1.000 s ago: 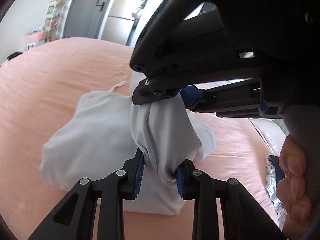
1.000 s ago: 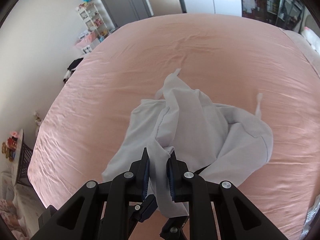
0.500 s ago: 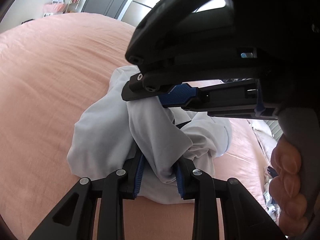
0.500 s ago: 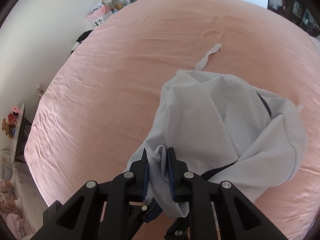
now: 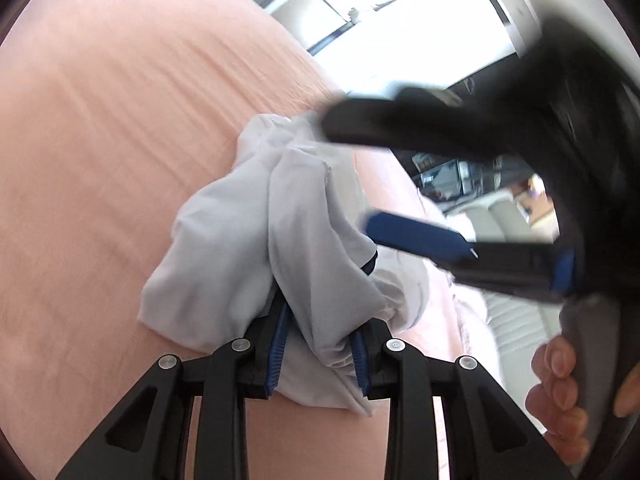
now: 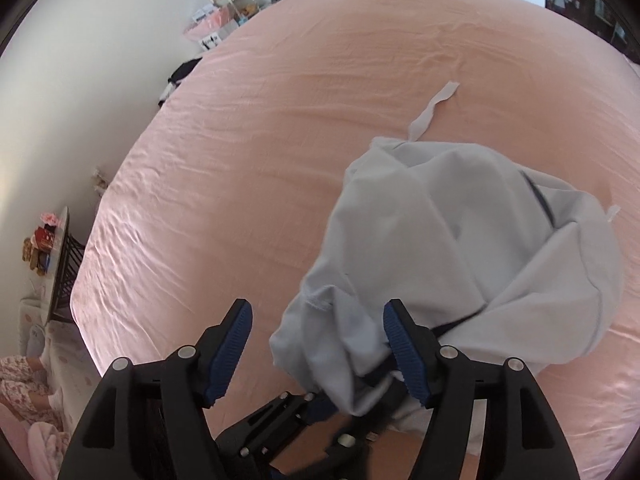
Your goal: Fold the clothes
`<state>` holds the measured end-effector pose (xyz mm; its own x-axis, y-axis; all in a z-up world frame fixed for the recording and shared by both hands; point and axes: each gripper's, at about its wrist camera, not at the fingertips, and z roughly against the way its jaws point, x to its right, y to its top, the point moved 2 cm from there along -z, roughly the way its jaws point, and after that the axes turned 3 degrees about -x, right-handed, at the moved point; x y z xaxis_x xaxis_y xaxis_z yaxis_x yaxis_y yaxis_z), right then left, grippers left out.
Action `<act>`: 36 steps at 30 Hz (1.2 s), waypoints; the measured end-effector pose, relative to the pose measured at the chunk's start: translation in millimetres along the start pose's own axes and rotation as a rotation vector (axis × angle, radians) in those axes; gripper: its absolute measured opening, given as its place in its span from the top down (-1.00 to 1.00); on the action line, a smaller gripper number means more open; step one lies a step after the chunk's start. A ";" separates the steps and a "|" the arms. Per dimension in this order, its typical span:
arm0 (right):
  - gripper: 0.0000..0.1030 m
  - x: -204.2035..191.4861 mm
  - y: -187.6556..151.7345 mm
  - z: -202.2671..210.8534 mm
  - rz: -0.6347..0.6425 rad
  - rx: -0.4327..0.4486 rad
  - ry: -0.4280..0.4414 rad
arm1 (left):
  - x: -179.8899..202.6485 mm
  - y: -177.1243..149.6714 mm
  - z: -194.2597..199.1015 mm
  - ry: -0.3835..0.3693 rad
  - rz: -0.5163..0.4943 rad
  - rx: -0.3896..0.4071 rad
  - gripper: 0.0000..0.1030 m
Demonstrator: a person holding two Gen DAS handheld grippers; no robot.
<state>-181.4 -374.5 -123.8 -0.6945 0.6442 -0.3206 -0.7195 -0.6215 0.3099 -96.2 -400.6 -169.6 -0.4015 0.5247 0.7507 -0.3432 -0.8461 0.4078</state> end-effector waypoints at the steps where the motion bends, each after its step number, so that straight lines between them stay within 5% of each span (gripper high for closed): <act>1: -0.38 3.8 -0.9 6.6 -0.010 0.013 0.002 | 1.4 3.0 0.9 0.020 -0.007 0.012 0.48; 4: -0.42 19.7 -5.6 26.5 -0.050 0.050 0.005 | 25.5 3.9 13.5 0.140 -0.125 0.046 0.23; 5: -0.43 29.1 -9.0 33.3 -0.072 0.061 0.005 | 33.9 4.4 18.0 0.172 -0.165 0.058 -0.02; 6: -0.43 38.5 -12.5 40.2 -0.095 0.073 0.006 | 39.9 6.3 21.6 0.182 -0.188 0.067 -0.30; 9: -0.43 66.7 -22.9 60.7 -0.162 0.107 0.006 | 49.0 15.9 23.2 0.182 -0.220 0.087 -0.59; 16: -0.45 138.8 -55.5 89.2 -0.356 0.184 0.041 | 16.3 37.7 -13.3 0.251 -0.424 0.061 -0.64; 21: -0.45 190.7 -88.6 65.3 -0.561 0.163 0.142 | 37.5 17.8 -8.9 0.336 -0.669 0.017 -0.65; 30: -0.45 245.4 -131.1 27.3 -0.795 0.176 0.282 | 68.5 -3.5 -75.9 0.470 -1.098 -0.183 -0.68; 36: -0.45 253.2 -134.8 22.2 -0.844 0.215 0.345 | 68.9 -15.8 -103.5 0.507 -1.222 -0.297 -0.68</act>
<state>-260.2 -117.8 -226.9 0.0707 0.6557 -0.7517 -0.9940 0.1090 0.0015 -206.4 -341.4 -178.1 0.0455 0.9508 -0.3064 -0.8453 0.2001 0.4954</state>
